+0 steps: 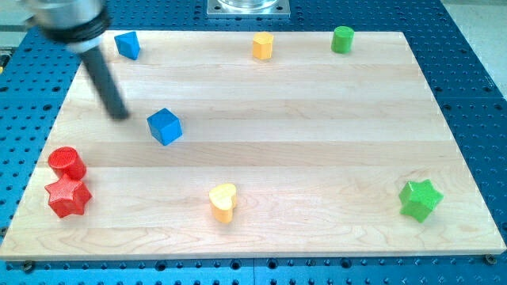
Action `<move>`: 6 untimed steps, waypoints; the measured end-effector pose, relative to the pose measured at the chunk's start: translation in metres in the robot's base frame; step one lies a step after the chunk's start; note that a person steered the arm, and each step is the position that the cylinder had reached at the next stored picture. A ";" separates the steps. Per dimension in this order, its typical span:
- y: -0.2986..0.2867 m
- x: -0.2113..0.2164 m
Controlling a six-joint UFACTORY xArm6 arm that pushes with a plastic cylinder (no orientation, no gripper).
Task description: Push the green circle diagonally to the heart
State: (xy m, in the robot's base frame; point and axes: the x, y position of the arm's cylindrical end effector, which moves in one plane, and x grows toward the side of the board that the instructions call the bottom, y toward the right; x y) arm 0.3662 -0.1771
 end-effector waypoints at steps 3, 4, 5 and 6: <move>0.382 -0.092; 0.393 -0.170; 0.349 -0.167; 0.289 -0.091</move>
